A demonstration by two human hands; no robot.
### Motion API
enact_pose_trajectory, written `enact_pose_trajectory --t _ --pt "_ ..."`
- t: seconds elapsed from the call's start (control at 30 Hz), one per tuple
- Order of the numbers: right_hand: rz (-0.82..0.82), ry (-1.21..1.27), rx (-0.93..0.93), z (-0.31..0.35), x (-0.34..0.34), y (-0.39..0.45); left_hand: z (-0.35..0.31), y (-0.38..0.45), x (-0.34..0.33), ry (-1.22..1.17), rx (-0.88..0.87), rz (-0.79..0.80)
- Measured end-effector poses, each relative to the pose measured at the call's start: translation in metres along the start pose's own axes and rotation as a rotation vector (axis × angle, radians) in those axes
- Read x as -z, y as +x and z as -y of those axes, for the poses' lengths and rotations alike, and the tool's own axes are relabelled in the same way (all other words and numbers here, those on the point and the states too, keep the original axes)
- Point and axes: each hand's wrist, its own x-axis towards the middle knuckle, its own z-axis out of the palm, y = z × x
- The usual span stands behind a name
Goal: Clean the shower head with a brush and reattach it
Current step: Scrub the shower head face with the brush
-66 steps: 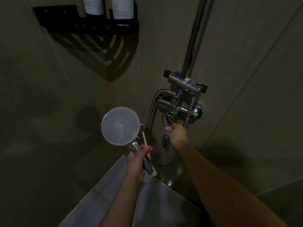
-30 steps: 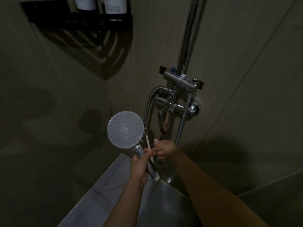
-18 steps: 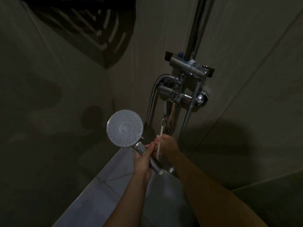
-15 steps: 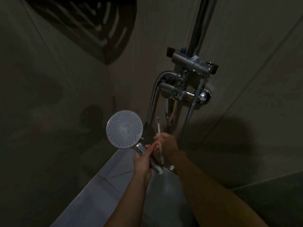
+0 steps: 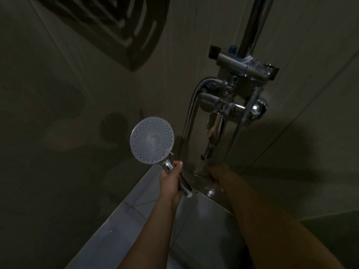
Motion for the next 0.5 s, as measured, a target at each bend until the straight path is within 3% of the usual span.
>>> enact_pose_trajectory --t 0.33,0.5 --pt "-0.01 -0.267 -0.003 0.001 0.009 -0.01 -0.006 -0.012 0.002 -0.032 -0.007 0.009" --pt "-0.121 -0.275 0.014 0.012 0.016 -0.029 -0.022 -0.023 -0.001 -0.045 -0.023 0.037"
